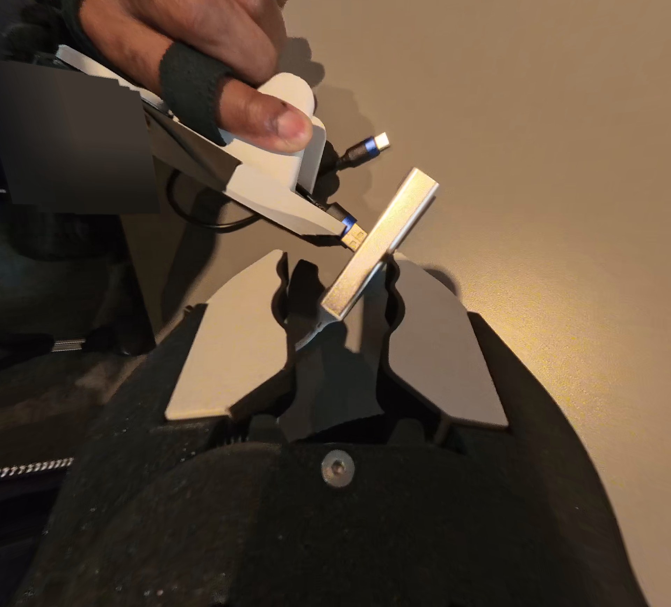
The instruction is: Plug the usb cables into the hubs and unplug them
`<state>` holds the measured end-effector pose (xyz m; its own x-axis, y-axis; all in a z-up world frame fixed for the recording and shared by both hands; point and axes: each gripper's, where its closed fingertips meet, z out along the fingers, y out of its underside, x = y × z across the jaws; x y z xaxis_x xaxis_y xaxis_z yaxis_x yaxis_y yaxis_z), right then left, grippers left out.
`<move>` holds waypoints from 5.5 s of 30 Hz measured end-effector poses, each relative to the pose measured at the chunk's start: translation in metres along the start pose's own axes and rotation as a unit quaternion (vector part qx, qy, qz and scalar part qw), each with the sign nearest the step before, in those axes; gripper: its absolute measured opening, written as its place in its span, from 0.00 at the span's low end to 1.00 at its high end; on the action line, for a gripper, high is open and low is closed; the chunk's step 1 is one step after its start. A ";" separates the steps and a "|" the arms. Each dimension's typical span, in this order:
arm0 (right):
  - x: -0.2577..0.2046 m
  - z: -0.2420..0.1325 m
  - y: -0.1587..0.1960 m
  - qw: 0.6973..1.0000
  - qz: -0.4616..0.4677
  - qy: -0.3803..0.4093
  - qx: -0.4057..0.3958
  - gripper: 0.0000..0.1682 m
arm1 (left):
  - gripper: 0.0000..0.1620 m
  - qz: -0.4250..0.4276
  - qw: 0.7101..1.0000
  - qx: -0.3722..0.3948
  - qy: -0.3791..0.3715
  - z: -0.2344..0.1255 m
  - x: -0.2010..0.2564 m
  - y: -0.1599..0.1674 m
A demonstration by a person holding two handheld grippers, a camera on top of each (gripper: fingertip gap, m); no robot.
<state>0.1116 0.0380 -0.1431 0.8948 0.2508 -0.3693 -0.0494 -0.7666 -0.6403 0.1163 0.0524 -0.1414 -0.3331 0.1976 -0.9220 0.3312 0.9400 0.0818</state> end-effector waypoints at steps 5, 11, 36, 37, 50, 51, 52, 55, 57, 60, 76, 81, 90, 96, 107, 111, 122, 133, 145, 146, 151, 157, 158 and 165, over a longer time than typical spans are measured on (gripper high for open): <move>-0.001 -0.006 -0.004 0.999 0.021 -0.035 0.033 0.31 | 0.05 -0.001 1.000 -0.008 0.000 -0.001 -0.002 0.001; -0.002 -0.007 -0.006 0.998 0.026 -0.039 0.043 0.35 | 0.05 0.014 0.999 -0.028 -0.016 -0.001 -0.002 0.003; -0.002 -0.008 -0.012 0.995 0.058 -0.037 0.076 0.41 | 0.05 0.018 0.998 -0.047 -0.028 -0.003 -0.003 0.007; -0.001 -0.009 -0.013 0.994 0.062 -0.037 0.081 0.40 | 0.05 0.016 0.998 -0.050 -0.031 -0.004 -0.003 0.008; -0.001 -0.014 -0.016 0.986 0.104 -0.070 0.108 0.29 | 0.05 0.002 0.998 -0.060 -0.031 -0.002 -0.001 0.011; 0.002 -0.016 -0.016 0.987 0.102 -0.060 0.110 0.30 | 0.05 0.002 0.998 -0.060 -0.031 -0.002 -0.002 0.011; 0.005 -0.018 -0.016 0.987 0.100 -0.051 0.112 0.31 | 0.05 0.002 0.998 -0.061 -0.031 -0.002 -0.002 0.011; 0.013 -0.020 -0.013 0.990 0.096 -0.023 0.103 0.30 | 0.05 0.004 0.998 -0.061 -0.032 -0.001 -0.002 0.011; 0.015 -0.018 -0.012 0.992 0.088 -0.012 0.092 0.30 | 0.05 0.007 0.997 -0.062 -0.034 0.000 -0.003 0.011; 0.017 -0.014 -0.011 0.995 0.069 0.008 0.071 0.31 | 0.05 0.011 0.997 -0.066 -0.040 0.000 -0.004 0.011; 0.029 -0.029 -0.016 0.966 0.161 -0.177 0.094 0.10 | 0.05 0.025 0.994 -0.063 -0.089 0.002 -0.015 0.006; 0.026 -0.028 -0.016 0.960 0.167 -0.208 0.083 0.10 | 0.05 0.028 0.992 -0.057 -0.111 0.001 -0.023 0.002; 0.007 -0.027 -0.019 0.945 0.174 -0.267 0.075 0.06 | 0.05 0.029 0.988 -0.050 -0.140 -0.003 -0.032 -0.001; 0.000 -0.034 -0.028 0.911 0.236 -0.322 0.108 0.04 | 0.05 0.044 0.983 -0.055 -0.168 -0.007 -0.042 -0.001; -0.022 -0.051 -0.037 0.852 0.261 -0.433 0.135 0.04 | 0.05 0.060 0.973 -0.031 -0.221 -0.021 -0.063 -0.011; -0.026 -0.049 -0.035 0.858 0.249 -0.433 0.123 0.04 | 0.05 0.070 0.975 -0.016 -0.208 -0.024 -0.060 -0.015; -0.042 -0.041 -0.023 0.873 0.198 -0.443 0.053 0.04 | 0.05 0.086 0.981 0.032 -0.169 -0.033 -0.052 -0.028; -0.051 -0.013 -0.022 0.896 0.162 -0.412 -0.006 0.05 | 0.04 0.087 0.986 0.088 -0.107 -0.021 -0.026 -0.065; -0.022 -0.026 -0.040 0.909 0.187 -0.357 0.103 0.05 | 0.04 0.042 0.990 0.065 -0.118 -0.023 -0.033 -0.034; -0.020 -0.028 -0.041 0.910 0.186 -0.352 0.115 0.05 | 0.04 0.032 0.990 0.064 -0.121 -0.023 -0.034 -0.031; -0.021 -0.038 -0.048 0.911 0.150 -0.346 0.165 0.04 | 0.03 -0.015 0.986 0.080 -0.145 -0.030 -0.044 -0.025; -0.018 -0.049 -0.053 0.910 0.115 -0.352 0.188 0.04 | 0.00 -0.018 0.983 0.069 -0.170 -0.036 -0.051 -0.017; -0.018 -0.049 -0.053 0.910 0.111 -0.353 0.187 0.04 | 0.00 -0.012 0.983 0.066 -0.172 -0.036 -0.051 -0.017; -0.026 -0.054 -0.057 0.911 0.051 -0.357 0.198 0.04 | 0.00 -0.014 0.978 0.073 -0.192 -0.044 -0.058 -0.018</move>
<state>0.1155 0.0431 -0.0611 0.3663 0.6189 -0.6948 -0.3994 -0.5699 -0.7182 0.0911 0.0364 -0.0722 0.0039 0.0263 -0.9996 0.4583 0.8885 0.0251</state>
